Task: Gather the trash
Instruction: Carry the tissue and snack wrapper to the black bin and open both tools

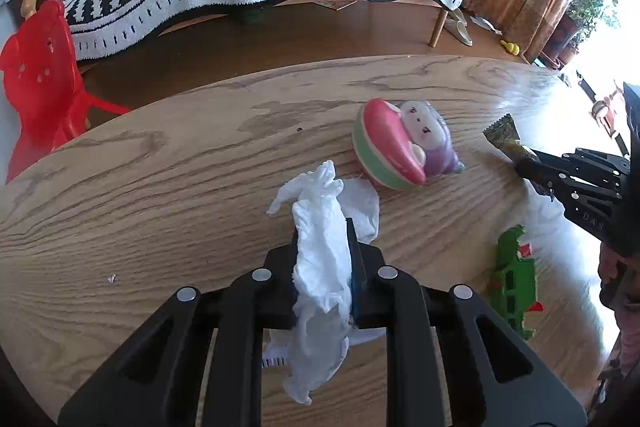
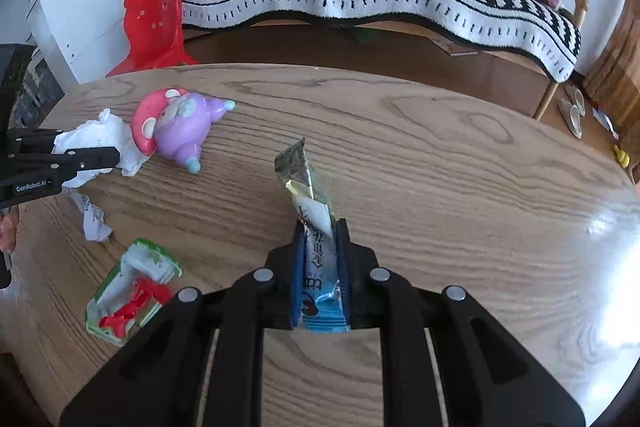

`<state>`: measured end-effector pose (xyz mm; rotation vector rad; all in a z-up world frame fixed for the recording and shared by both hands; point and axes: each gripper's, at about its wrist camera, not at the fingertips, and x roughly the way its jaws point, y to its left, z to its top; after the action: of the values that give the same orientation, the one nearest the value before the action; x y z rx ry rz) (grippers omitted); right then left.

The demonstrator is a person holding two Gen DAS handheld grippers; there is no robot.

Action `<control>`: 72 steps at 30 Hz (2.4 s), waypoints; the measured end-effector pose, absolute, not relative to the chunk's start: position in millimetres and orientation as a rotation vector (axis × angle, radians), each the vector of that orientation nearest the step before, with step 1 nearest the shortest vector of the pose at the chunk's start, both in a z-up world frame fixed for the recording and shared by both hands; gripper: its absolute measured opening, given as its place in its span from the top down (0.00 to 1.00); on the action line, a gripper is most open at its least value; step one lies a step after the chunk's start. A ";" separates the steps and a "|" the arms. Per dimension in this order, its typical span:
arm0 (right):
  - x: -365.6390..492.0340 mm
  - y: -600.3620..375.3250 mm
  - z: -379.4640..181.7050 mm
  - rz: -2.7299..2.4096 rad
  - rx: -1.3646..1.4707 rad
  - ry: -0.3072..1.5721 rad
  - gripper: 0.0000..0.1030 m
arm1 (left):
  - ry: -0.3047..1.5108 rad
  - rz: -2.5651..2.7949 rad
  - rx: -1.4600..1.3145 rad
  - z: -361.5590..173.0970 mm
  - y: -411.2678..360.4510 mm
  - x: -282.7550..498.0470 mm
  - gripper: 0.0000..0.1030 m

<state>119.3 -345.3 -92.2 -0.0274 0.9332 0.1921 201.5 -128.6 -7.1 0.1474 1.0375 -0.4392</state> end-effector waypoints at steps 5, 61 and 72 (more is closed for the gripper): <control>101.4 -348.8 -79.5 0.184 -0.011 0.926 0.88 | 1.030 -0.455 0.147 3.2 -133.0 189.8 0.83; -471.2 -623.7 -198.9 -0.185 0.741 0.962 0.88 | 1.220 -1.112 0.477 -107.9 -489.4 -308.9 0.83; -470.5 -633.3 -194.0 -0.181 0.822 0.920 0.47 | 1.118 -1.096 0.550 -95.8 -501.4 -323.4 0.17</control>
<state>-470.5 -633.3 -194.0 0.8218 0.9198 -0.1806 -323.4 -501.4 -95.8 0.5496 1.1176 -1.0959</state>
